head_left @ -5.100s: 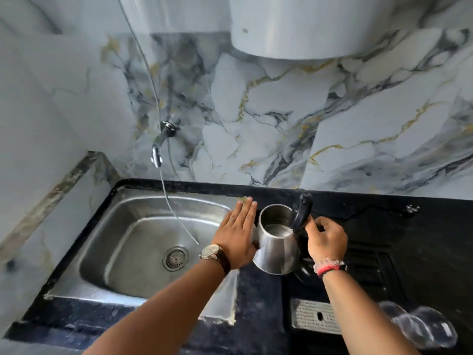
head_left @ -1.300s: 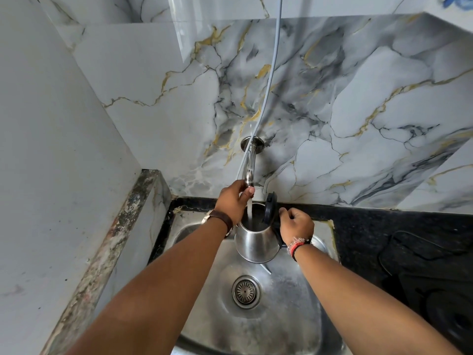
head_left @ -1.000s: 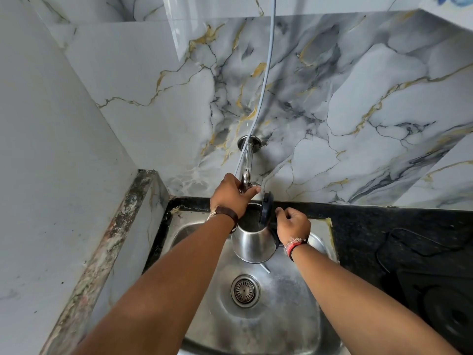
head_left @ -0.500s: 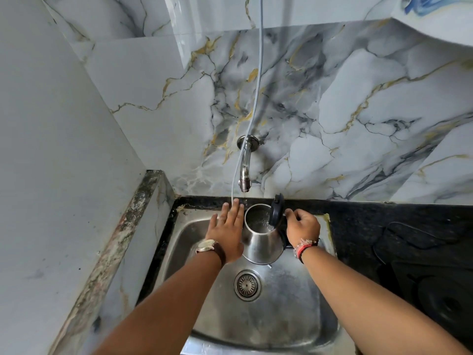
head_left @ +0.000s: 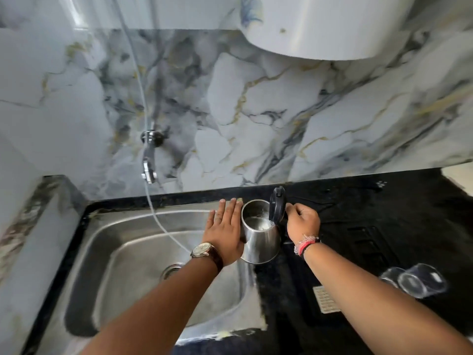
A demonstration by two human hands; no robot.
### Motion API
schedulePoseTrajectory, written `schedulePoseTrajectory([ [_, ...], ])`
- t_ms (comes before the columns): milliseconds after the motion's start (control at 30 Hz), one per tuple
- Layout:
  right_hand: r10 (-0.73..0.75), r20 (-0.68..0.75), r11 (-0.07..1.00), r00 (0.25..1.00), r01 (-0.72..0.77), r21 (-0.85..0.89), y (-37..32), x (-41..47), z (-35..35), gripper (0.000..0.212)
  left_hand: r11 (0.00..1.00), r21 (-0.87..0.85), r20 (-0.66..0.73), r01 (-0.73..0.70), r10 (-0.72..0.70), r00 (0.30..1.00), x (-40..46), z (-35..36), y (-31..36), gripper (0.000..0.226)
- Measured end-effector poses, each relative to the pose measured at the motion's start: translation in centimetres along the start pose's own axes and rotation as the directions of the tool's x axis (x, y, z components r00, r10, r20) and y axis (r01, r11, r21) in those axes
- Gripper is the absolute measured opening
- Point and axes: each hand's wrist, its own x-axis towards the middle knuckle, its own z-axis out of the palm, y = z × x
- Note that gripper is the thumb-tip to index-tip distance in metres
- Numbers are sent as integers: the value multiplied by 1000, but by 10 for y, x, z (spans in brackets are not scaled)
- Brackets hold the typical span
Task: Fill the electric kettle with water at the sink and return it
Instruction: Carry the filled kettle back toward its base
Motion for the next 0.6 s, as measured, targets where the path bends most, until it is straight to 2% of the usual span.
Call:
schedulePoseTrajectory([
  [133,9,-42,1000,999,-10,-25,39,30,-71,46,999,-39,19,6,-5,1000,20,21,82,99],
  [333,-11,-5,999,1000,11,-53,94,83,-158,43,995,-49,66,87,-83,994,46,59,196,104],
  [433,-25,18,998,1000,27,-61,116,106,-181,47,993,-15,90,113,-111,990,60,75,230,102],
  [600,-25,65,997,998,30,-69,141,118,-191,51,987,25,144,160,-161,976,65,87,248,106],
])
